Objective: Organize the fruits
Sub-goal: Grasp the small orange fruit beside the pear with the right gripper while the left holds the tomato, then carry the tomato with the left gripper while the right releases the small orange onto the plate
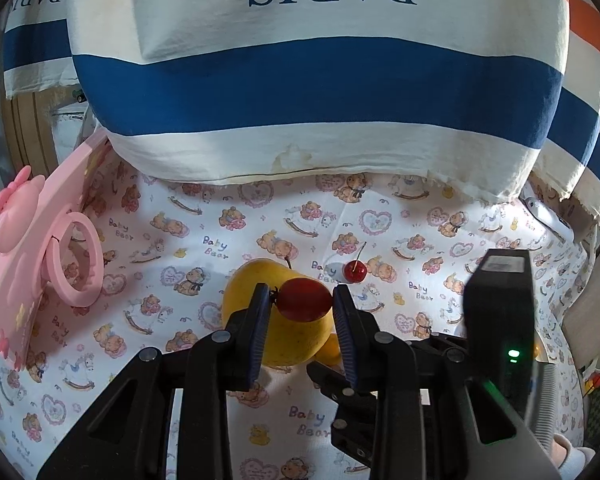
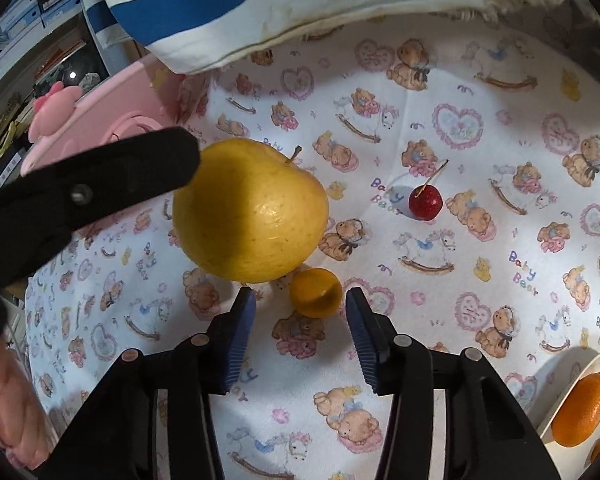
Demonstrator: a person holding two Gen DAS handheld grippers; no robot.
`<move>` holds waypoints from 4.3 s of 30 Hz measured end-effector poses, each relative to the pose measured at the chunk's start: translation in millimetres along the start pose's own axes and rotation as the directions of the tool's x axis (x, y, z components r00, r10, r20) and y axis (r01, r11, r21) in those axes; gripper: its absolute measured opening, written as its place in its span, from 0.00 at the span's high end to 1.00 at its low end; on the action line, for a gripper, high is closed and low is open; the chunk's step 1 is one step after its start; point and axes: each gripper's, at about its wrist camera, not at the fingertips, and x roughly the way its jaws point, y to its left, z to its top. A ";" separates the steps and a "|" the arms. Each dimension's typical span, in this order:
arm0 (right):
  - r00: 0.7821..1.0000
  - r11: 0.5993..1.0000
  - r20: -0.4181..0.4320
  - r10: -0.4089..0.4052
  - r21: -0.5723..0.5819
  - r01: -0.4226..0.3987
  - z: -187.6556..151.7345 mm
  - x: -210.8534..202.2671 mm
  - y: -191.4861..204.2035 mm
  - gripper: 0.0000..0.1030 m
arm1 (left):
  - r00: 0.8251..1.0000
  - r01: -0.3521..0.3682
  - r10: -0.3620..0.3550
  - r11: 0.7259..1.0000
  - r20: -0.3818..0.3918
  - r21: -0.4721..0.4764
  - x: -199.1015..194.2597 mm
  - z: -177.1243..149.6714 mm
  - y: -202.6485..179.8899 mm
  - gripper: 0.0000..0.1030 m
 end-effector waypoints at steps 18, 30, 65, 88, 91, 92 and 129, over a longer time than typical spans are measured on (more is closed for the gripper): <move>0.999 0.998 0.032 0.007 0.060 -0.009 -13.1 -25.2 -15.8 0.91 | 1.000 -0.015 0.015 1.000 0.007 0.022 -0.1 -0.5 -1.8 0.70; 0.999 0.998 0.020 -0.036 0.051 0.035 -19.4 -26.1 -20.7 0.87 | 0.999 -0.043 0.042 0.999 0.011 0.017 0.5 0.1 1.2 0.70; 0.989 0.991 0.080 -0.124 0.058 0.119 -45.1 -59.5 -33.4 0.72 | 1.000 -0.023 0.023 0.999 0.016 0.034 -5.3 -0.2 -4.9 0.70; 0.905 0.953 0.310 -0.290 0.180 0.244 -131.4 -207.6 -91.4 0.72 | 0.981 0.118 -0.147 0.970 0.123 0.212 -49.2 -25.9 -73.8 0.70; 0.885 0.951 0.356 -0.299 0.184 0.247 -140.5 -217.7 -92.0 0.72 | 0.971 0.133 -0.174 0.963 0.163 0.235 -56.0 -31.1 -82.3 0.70; 0.882 0.957 0.378 -0.282 0.174 0.231 -144.1 -221.0 -92.1 0.72 | 0.967 0.135 -0.181 0.961 0.179 0.243 -58.3 -32.8 -84.8 0.70; 0.901 0.911 0.320 -0.293 0.380 0.162 -194.0 -206.2 -151.4 0.72 | 0.856 0.510 -0.430 0.790 -0.285 0.339 18.3 -87.6 -167.9 0.70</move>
